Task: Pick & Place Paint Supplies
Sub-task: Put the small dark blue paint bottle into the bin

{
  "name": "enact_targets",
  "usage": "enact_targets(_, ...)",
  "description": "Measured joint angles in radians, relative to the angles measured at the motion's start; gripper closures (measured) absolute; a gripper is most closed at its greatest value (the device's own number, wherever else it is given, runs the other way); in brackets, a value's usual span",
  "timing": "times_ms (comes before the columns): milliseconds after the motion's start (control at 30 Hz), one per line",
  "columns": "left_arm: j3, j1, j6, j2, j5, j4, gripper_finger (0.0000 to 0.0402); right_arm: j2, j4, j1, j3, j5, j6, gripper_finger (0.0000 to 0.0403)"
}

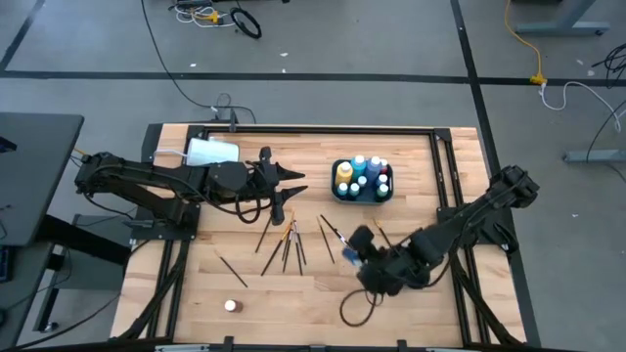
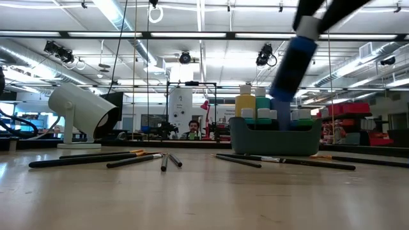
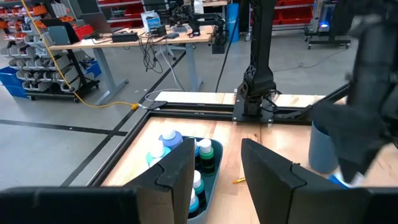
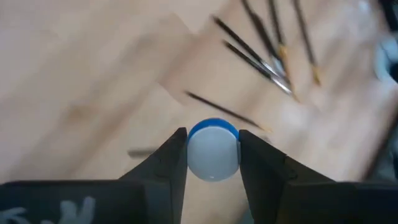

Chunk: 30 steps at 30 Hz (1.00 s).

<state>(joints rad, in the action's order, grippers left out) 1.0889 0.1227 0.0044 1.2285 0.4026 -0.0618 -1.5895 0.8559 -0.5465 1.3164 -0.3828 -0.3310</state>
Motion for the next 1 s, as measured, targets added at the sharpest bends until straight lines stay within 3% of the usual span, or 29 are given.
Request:
enact_targets(167,0.000,0.000,0.004,0.000,-0.001,0.000,0.0261,0.007,0.185,0.109,0.097,-0.021,0.051,0.0284)
enact_targets(467,0.000,0.000,0.017,0.000,-0.083,0.000,0.0261,0.012,0.294,0.361,0.035,0.008,0.093,0.0284)
enact_targets(733,0.000,0.000,0.031,0.000,-0.105,-0.001,0.0261,0.012,0.261,0.555,-0.050,0.067,0.062,0.0283)
enact_targets(1000,0.000,0.000,0.065,0.000,-0.103,-0.001,0.0261,0.012,0.086,0.677,-0.156,0.118,-0.046,0.0283)
